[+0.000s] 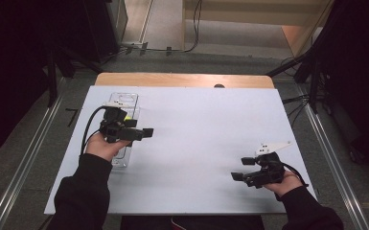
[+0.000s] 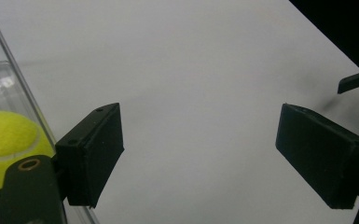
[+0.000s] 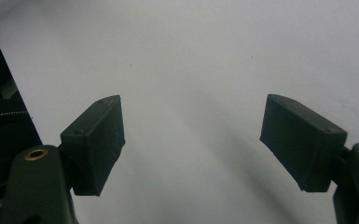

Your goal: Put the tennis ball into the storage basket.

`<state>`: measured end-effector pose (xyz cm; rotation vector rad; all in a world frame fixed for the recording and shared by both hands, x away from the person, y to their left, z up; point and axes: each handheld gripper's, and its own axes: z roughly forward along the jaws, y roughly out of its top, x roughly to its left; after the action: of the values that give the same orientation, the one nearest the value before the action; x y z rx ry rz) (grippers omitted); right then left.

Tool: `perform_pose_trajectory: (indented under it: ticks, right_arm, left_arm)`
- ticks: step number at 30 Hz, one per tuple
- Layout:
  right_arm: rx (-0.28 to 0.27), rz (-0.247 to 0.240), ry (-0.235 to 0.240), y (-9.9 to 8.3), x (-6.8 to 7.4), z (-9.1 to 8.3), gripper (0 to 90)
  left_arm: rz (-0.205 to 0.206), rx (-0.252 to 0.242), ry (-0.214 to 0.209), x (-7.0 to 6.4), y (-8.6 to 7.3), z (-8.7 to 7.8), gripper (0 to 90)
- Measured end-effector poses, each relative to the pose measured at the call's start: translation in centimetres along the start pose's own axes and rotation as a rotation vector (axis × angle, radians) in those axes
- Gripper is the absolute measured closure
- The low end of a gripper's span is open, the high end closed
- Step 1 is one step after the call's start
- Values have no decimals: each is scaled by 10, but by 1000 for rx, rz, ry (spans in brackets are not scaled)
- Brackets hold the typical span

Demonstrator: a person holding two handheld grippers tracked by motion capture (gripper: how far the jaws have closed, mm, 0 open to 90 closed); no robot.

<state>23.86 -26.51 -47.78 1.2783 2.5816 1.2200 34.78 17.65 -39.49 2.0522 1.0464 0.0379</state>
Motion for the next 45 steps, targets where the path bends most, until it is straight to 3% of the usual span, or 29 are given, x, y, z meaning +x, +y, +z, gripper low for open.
perform_pose_trajectory:
  ticks: [4,15,33,40,42,45]
  right_arm:
    - [0,4,0,0,0,0,197]
    - [3,2,-3,0,0,0,197]
    - [4,0,-5,0,0,1,197]
    - [4,1,-5,0,0,1,197]
    - [4,1,-4,0,0,1,197]
    - [4,0,-4,0,0,1,197]
  left_arm:
    - [5,4,-28,-5,-6,2,153]
    - [49,37,-56,-17,-21,7,153]
    - [129,40,-48,-29,-45,10,152]
    - [142,42,-75,-30,-58,11,152]
    - [157,34,-57,-32,-61,10,153]
    - [159,35,-80,-32,-65,10,153]
